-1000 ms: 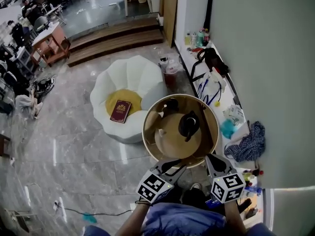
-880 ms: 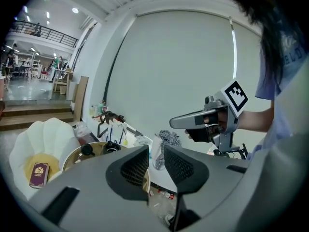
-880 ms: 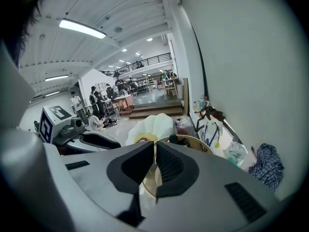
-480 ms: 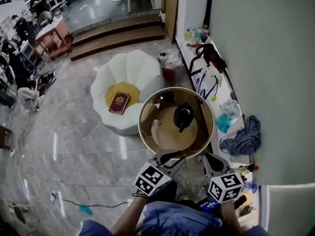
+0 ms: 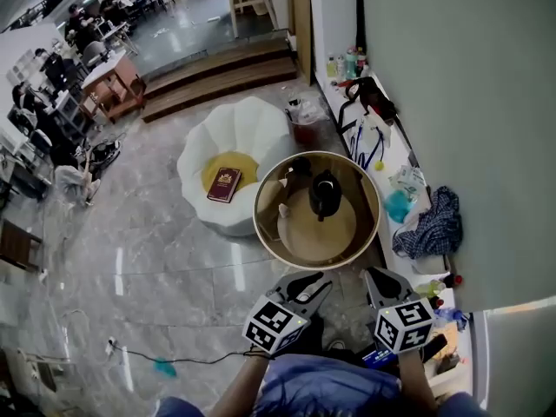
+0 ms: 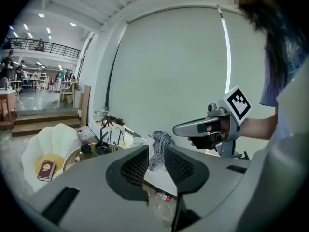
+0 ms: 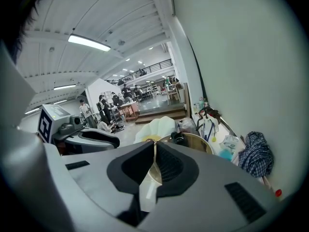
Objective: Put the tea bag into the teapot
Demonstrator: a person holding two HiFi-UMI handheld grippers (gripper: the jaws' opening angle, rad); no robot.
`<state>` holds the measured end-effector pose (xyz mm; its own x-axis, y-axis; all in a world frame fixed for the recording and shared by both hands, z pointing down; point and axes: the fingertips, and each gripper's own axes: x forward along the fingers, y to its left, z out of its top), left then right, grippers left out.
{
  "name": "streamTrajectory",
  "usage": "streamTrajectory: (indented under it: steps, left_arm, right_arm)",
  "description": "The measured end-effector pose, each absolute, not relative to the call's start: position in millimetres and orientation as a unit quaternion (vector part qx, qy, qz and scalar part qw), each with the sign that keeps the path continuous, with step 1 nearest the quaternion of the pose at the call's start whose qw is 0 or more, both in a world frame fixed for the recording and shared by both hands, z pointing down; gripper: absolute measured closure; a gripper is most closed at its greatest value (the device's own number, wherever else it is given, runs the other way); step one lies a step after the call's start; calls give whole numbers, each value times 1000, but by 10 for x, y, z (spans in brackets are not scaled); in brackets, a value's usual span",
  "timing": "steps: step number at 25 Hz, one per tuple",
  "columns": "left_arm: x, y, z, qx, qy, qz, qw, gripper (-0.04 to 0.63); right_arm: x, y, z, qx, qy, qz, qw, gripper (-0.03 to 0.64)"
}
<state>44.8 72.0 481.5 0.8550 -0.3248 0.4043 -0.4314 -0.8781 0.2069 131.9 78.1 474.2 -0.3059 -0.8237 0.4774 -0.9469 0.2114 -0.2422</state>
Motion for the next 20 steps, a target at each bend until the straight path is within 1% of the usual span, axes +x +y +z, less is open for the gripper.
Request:
streamTrajectory:
  steps: [10, 20]
  left_arm:
    - [573, 1555, 4699, 952, -217, 171, 129, 486]
    - [484, 2207, 4622, 953, -225, 170, 113, 486]
  right_arm:
    - [1328, 1571, 4682, 555, -789, 233, 122, 589]
    - [1110, 2137, 4576, 533, -811, 210, 123, 589]
